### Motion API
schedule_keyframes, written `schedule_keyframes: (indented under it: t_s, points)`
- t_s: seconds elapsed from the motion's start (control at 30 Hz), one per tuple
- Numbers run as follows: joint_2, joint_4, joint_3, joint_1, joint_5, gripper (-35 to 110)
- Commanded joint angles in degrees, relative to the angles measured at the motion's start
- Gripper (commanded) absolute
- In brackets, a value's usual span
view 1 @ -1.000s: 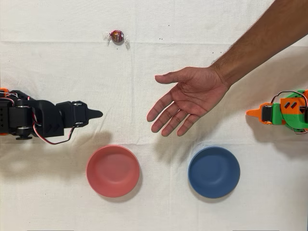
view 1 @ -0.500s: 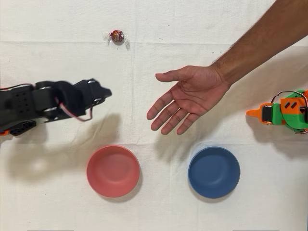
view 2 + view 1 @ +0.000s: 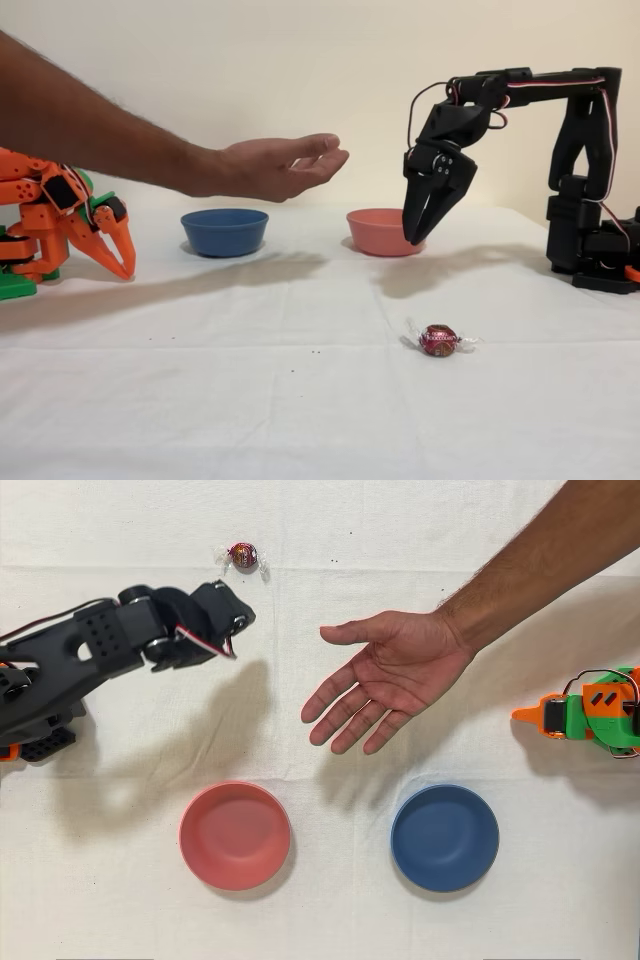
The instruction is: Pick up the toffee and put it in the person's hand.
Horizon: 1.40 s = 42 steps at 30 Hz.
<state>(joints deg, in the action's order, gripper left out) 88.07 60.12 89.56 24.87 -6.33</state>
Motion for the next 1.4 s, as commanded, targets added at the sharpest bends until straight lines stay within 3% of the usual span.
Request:
schedule_keyframes:
  t_s: [0.0, 0.77, 1.37]
  points:
    - [-0.44, 2.11, -7.12, 4.13, 0.26, 1]
    - [-20.83, 4.92, -24.61, 12.22, -2.37, 7]
    - [-26.89, 1.49, -27.33, 13.71, -4.66, 16]
